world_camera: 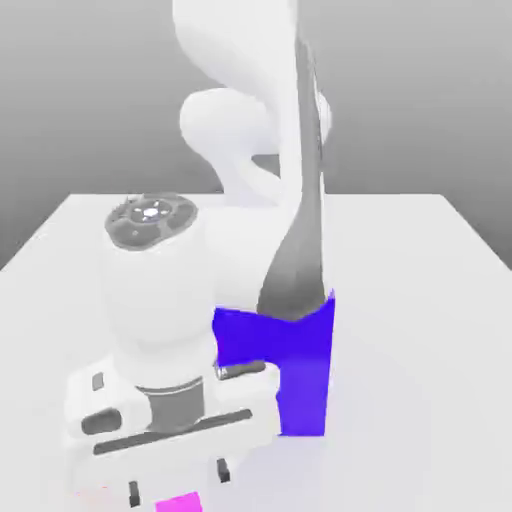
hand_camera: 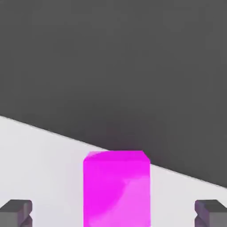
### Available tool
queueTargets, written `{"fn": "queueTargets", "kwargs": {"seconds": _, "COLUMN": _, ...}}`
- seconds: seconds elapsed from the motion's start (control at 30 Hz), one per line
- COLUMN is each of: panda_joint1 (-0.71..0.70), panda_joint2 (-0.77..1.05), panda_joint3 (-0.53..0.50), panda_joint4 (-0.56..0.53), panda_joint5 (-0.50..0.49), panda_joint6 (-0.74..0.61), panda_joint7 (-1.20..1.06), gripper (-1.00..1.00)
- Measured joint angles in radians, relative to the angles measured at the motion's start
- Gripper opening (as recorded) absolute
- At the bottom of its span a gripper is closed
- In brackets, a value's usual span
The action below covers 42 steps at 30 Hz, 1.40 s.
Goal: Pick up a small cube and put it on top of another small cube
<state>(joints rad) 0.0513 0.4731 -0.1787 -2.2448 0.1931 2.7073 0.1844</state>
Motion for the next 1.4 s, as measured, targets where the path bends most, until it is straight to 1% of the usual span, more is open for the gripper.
{"fn": "queueTargets", "kwargs": {"seconds": 0.03, "panda_joint1": -0.011, "panda_joint2": 0.037, "panda_joint3": 0.013, "panda_joint4": 0.008, "panda_joint5": 0.011, "panda_joint6": 0.028, "panda_joint7": -0.009, "gripper": 0.00}}
{"fn": "queueTargets", "kwargs": {"seconds": 0.07, "panda_joint1": -0.017, "panda_joint2": 0.061, "panda_joint3": 0.021, "panda_joint4": 0.013, "panda_joint5": 0.018, "panda_joint6": 0.045, "panda_joint7": -0.014, "gripper": -1.00}}
{"fn": "queueTargets", "kwargs": {"seconds": 0.27, "panda_joint1": -0.021, "panda_joint2": 0.072, "panda_joint3": 0.025, "panda_joint4": 0.016, "panda_joint5": 0.022, "panda_joint6": 0.053, "panda_joint7": -0.017, "gripper": -1.00}}
{"fn": "queueTargets", "kwargs": {"seconds": 0.43, "panda_joint1": 0.011, "panda_joint2": -0.065, "panda_joint3": -0.018, "panda_joint4": -0.016, "panda_joint5": -0.029, "panda_joint6": -0.050, "panda_joint7": 0.016, "gripper": -1.00}}
{"fn": "queueTargets", "kwargs": {"seconds": 0.63, "panda_joint1": 0.004, "panda_joint2": -0.283, "panda_joint3": -0.098, "panda_joint4": -0.106, "panda_joint5": -0.228, "panda_joint6": -0.143, "panda_joint7": -0.096, "gripper": -1.00}}
{"fn": "queueTargets", "kwargs": {"seconds": 0.8, "panda_joint1": -0.052, "panda_joint2": -0.445, "panda_joint3": -0.135, "panda_joint4": -0.190, "panda_joint5": -0.358, "panda_joint6": -0.200, "panda_joint7": -0.248, "gripper": -1.00}}
{"fn": "queueTargets", "kwargs": {"seconds": 0.97, "panda_joint1": -0.096, "panda_joint2": -0.575, "panda_joint3": -0.162, "panda_joint4": -0.282, "panda_joint5": -0.434, "panda_joint6": -0.229, "panda_joint7": -0.441, "gripper": -1.00}}
{"fn": "queueTargets", "kwargs": {"seconds": 1.2, "panda_joint1": -0.117, "panda_joint2": -0.690, "panda_joint3": -0.234, "panda_joint4": -0.425, "panda_joint5": -0.487, "panda_joint6": -0.208, "panda_joint7": -0.748, "gripper": -1.00}}
{"fn": "queueTargets", "kwargs": {"seconds": 1.4, "panda_joint1": -0.093, "panda_joint2": -0.722, "panda_joint3": -0.307, "panda_joint4": -0.558, "panda_joint5": -0.491, "panda_joint6": -0.126, "panda_joint7": -1.030, "gripper": -1.00}}
